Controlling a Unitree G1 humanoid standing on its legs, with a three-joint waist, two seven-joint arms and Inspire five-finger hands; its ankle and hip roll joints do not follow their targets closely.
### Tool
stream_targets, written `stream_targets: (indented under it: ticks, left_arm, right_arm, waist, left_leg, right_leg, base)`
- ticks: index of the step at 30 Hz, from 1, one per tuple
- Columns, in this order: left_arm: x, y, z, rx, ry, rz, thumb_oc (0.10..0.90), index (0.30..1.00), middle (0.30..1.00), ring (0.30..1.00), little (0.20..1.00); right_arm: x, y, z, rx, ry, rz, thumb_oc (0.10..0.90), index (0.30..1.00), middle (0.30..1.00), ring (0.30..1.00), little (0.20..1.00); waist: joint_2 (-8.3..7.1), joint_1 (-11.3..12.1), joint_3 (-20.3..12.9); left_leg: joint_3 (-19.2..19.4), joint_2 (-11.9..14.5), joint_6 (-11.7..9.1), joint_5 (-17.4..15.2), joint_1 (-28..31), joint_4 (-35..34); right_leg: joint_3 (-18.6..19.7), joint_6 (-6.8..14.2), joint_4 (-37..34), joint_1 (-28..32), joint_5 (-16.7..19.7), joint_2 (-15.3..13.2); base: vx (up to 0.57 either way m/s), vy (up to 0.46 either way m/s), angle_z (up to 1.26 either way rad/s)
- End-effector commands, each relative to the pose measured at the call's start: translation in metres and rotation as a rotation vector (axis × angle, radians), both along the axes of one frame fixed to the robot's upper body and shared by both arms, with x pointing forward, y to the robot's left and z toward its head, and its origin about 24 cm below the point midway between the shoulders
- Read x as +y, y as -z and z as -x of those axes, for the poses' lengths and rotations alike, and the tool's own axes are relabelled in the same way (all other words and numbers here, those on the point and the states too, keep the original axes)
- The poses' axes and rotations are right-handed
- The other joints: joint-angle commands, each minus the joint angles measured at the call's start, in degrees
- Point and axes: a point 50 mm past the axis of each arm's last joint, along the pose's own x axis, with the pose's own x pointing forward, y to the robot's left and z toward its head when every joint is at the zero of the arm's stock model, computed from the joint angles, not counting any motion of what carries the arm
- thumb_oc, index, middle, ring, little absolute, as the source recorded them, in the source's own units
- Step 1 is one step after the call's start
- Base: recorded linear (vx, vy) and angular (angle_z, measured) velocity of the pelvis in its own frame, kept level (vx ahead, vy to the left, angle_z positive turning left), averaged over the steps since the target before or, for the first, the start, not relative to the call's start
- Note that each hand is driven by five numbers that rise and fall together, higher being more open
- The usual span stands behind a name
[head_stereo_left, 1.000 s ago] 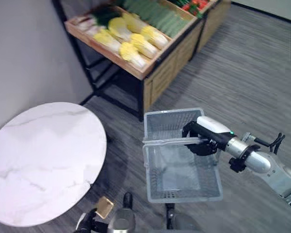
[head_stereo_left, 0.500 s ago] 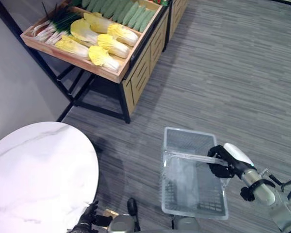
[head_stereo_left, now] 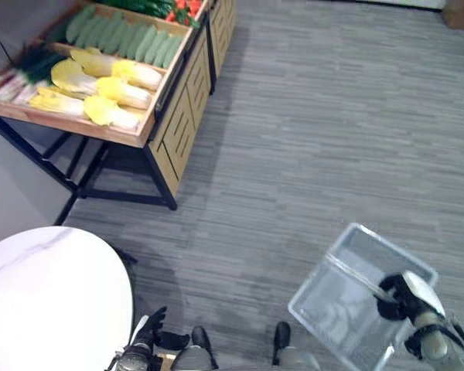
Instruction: Get the vegetables into the basket
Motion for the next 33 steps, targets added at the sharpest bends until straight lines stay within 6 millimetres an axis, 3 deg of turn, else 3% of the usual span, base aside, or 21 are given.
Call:
stream_targets:
  ticks: [1, 6, 13, 17, 18, 23, 26, 27, 28, 29, 31, 33]
  left_arm:
    - [0.006, -0.001, -0.001, -0.005, -0.005, -0.03, 0.9, 1.0, 1.0, 1.0, 1.0]
    - [-0.005, 0.001, -0.004, -0.004, 0.02, -0.023, 0.9, 1.0, 1.0, 1.0, 1.0]
    - [-0.013, 0.002, -0.007, 0.0, 0.077, -0.036, 0.9, 1.0, 1.0, 1.0, 1.0]
    - [-0.013, 0.003, -0.007, 0.015, 0.115, -0.064, 0.9, 1.0, 1.0, 1.0, 1.0]
    - [-0.01, 0.002, -0.009, 0.013, 0.115, -0.086, 0.9, 1.0, 1.0, 1.0, 1.0]
    - [-0.005, 0.0, -0.013, 0.003, 0.097, -0.106, 0.9, 1.0, 1.0, 1.0, 1.0]
    - [0.004, 0.0, -0.009, 0.023, 0.028, -0.121, 0.9, 1.0, 1.0, 1.0, 1.0]
    - [0.001, 0.0, -0.013, 0.012, 0.035, -0.113, 0.9, 1.0, 1.0, 1.0, 1.0]
    - [0.0, -0.001, -0.015, 0.004, 0.031, -0.109, 0.9, 1.0, 1.0, 1.0, 1.0]
    - [-0.005, -0.001, -0.019, -0.005, 0.032, -0.099, 0.9, 1.0, 1.0, 1.0, 1.0]
    - [-0.006, 0.0, -0.018, 0.0, 0.024, -0.095, 0.9, 1.0, 1.0, 1.0, 1.0]
    - [-0.01, 0.002, -0.015, 0.007, 0.033, -0.09, 0.9, 1.0, 1.0, 1.0, 1.0]
  right_arm:
    - [0.002, -0.04, -0.048, -0.327, -0.02, 0.014, 0.4, 0.3, 0.3, 0.3, 0.3]
    - [0.009, 0.0, -0.016, -0.185, 0.121, -0.089, 0.4, 0.3, 0.3, 0.3, 0.3]
    - [0.009, 0.027, 0.017, -0.083, 0.331, -0.156, 0.4, 0.3, 0.3, 0.3, 0.3]
    - [0.018, 0.039, 0.028, -0.023, 0.369, -0.183, 0.4, 0.3, 0.3, 0.3, 0.3]
    - [0.024, 0.044, 0.027, 0.008, 0.343, -0.185, 0.4, 0.3, 0.3, 0.3, 0.3]
    - [0.029, 0.047, 0.026, 0.036, 0.32, -0.182, 0.4, 0.3, 0.3, 0.3, 0.3]
    - [0.034, 0.053, 0.04, 0.092, 0.31, -0.182, 0.4, 0.3, 0.3, 0.3, 0.3]
    - [0.032, 0.053, 0.046, 0.104, 0.328, -0.178, 0.4, 0.3, 0.3, 0.3, 0.3]
    - [0.03, 0.053, 0.05, 0.109, 0.337, -0.173, 0.4, 0.3, 0.3, 0.3, 0.3]
    - [0.027, 0.052, 0.052, 0.11, 0.357, -0.165, 0.4, 0.3, 0.3, 0.3, 0.3]
    - [0.027, 0.053, 0.055, 0.119, 0.367, -0.165, 0.4, 0.3, 0.3, 0.3, 0.3]
    - [0.025, 0.052, 0.056, 0.119, 0.368, -0.155, 0.4, 0.3, 0.3, 0.3, 0.3]
  waist:
    - [-1.38, 1.0, -0.8]
    - [-0.58, 0.3, -0.9]
    - [-0.03, 0.1, -1.4]
    - [0.2, -0.1, -1.3]
    - [0.8, -0.2, -0.6]
    - [1.45, -0.1, 0.5]
    - [1.57, 0.5, 1.7]
    - [1.21, 0.4, 2.9]
    - [0.84, 0.5, 3.7]
    - [0.84, 1.2, 4.5]
    - [0.39, 1.3, 4.2]
    - [0.56, 2.1, 4.1]
  left_leg:
    - [-5.0, -0.5, -1.3, -0.8, -0.9, 0.3]
    - [-5.5, 1.0, -2.4, 0.1, -0.6, 0.2]
    - [-4.9, 1.7, -3.2, 0.4, 0.2, 0.3]
    - [-5.0, 1.9, -3.4, 0.3, 0.5, 0.4]
    - [-5.0, 2.4, -3.3, 0.3, 0.6, 0.6]
    - [-5.4, 3.3, -3.3, 0.5, 0.2, 1.3]
    - [-6.6, 5.4, -4.3, 1.4, -1.8, 6.3]
    - [-8.4, 6.1, -5.0, 2.1, -5.6, 14.4]
    - [-9.7, 5.9, -4.9, 2.2, -7.1, 17.4]
    - [-13.5, 3.7, -4.4, 3.0, -10.2, 17.3]
    - [-14.0, 3.0, -3.6, 2.3, -12.4, 14.8]
    - [-14.8, 3.9, -3.7, 4.6, -15.1, 11.7]
  right_leg:
    - [0.5, 3.4, 6.5, -3.4, -0.8, -4.0]
    - [0.1, 2.4, 6.7, -2.8, -2.3, -2.2]
    - [0.6, 2.1, 4.0, -1.2, -2.1, -0.8]
    - [0.9, 1.8, 4.9, -1.2, -2.8, -0.6]
    - [1.5, 1.3, 9.0, -2.7, -4.6, -0.3]
    - [2.3, 0.6, 14.5, -5.7, -6.9, 0.2]
    - [2.0, -1.2, 15.1, -5.5, -8.6, 2.1]
    - [1.2, -2.4, 14.6, -3.9, -9.4, 2.5]
    - [1.1, -2.7, 14.7, -2.9, -10.1, 2.3]
    - [1.3, -2.5, 14.4, -2.0, -10.4, 1.9]
    - [1.7, -2.3, 13.7, -1.2, -10.9, 1.6]
    - [2.0, -2.0, 12.8, 0.0, -11.3, 1.8]
  base:
    - [0.04, -0.145, -0.01]
    - [0.05, -0.12, 0.04]
    - [0.05, -0.055, 0.02]
    - [0.02, -0.018, -0.02]
    - [0.0, 0.0, 0.0]
    - [-0.01, -0.075, -0.04]
    - [0.08, -0.284, 0.11]
    - [0.09, -0.281, 0.33]
    - [0.14, -0.243, 0.51]
    - [0.14, -0.095, 0.49]
    - [0.19, -0.023, 0.31]
    - [0.25, 0.051, 0.16]
